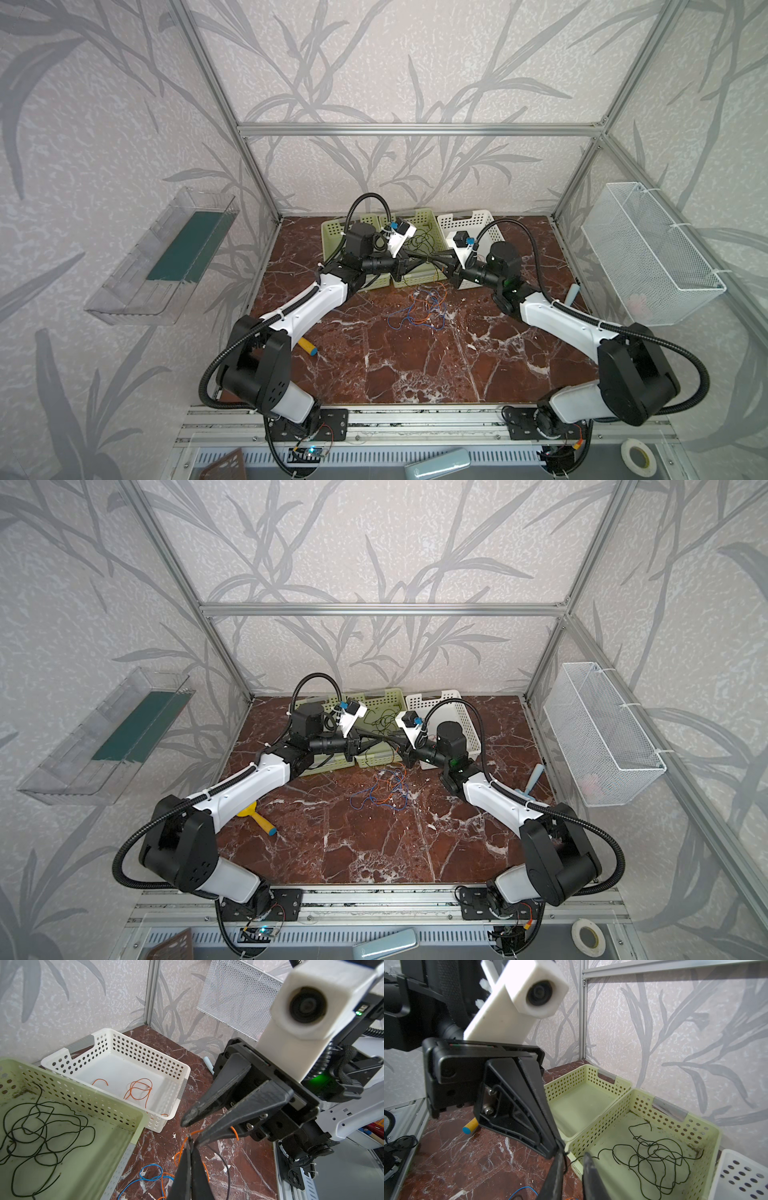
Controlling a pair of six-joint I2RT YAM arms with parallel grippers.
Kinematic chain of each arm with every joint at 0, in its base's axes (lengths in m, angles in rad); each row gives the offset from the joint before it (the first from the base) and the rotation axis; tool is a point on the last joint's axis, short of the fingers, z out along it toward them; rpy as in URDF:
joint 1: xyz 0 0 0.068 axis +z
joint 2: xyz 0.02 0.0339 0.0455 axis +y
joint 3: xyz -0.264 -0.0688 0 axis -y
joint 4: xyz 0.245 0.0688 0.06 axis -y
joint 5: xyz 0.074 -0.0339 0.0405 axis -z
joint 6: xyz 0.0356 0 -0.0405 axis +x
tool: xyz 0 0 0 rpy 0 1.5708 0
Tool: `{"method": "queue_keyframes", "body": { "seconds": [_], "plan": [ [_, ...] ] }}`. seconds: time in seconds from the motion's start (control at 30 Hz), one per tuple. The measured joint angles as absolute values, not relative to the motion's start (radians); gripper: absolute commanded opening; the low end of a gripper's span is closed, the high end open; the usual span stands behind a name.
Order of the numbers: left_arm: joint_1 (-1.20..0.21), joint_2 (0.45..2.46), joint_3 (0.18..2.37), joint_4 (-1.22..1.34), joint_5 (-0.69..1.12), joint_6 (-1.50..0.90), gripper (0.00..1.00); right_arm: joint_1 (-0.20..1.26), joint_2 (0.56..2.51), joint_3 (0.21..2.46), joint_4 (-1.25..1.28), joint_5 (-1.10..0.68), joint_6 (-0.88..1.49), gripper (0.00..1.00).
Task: Untangle and sort cables by color
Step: Straighten the cable.
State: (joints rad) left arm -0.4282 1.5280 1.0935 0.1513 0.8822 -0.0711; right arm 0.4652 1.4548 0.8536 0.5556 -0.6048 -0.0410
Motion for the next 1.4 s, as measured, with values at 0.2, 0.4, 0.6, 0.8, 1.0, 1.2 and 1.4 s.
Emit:
{"method": "queue_keyframes", "body": {
  "seconds": [0.2, 0.4, 0.6, 0.8, 1.0, 1.2, 1.4],
  "plan": [
    [-0.428, 1.528, 1.097, 0.137, 0.891, -0.057, 0.0, 0.451, 1.46, 0.854, 0.554, -0.651, -0.023, 0.16],
    [-0.428, 1.528, 1.098, 0.135, 0.896, -0.052, 0.0, 0.45, 1.472, 0.858, 0.553, -0.694, -0.006, 0.0],
    [-0.428, 1.528, 1.098, 0.135, 0.898, -0.051, 0.0, 0.45, 1.492, 0.873, 0.546, -0.717, 0.006, 0.09],
    [-0.427, 1.527, 1.098, 0.135, 0.903, -0.047, 0.0, 0.444, 1.503, 0.889, 0.537, -0.743, 0.022, 0.18],
    [-0.425, 1.525, 1.098, 0.138, 0.91, -0.041, 0.0, 0.436, 1.517, 0.904, 0.533, -0.78, 0.041, 0.18],
    [-0.422, 1.52, 1.097, 0.153, 0.914, -0.041, 0.0, 0.424, 1.546, 0.917, 0.575, -0.867, 0.096, 0.0],
    [-0.423, 1.517, 1.097, 0.163, 0.915, -0.04, 0.0, 0.404, 1.554, 0.914, 0.609, -0.888, 0.125, 0.0]
  ]
}}
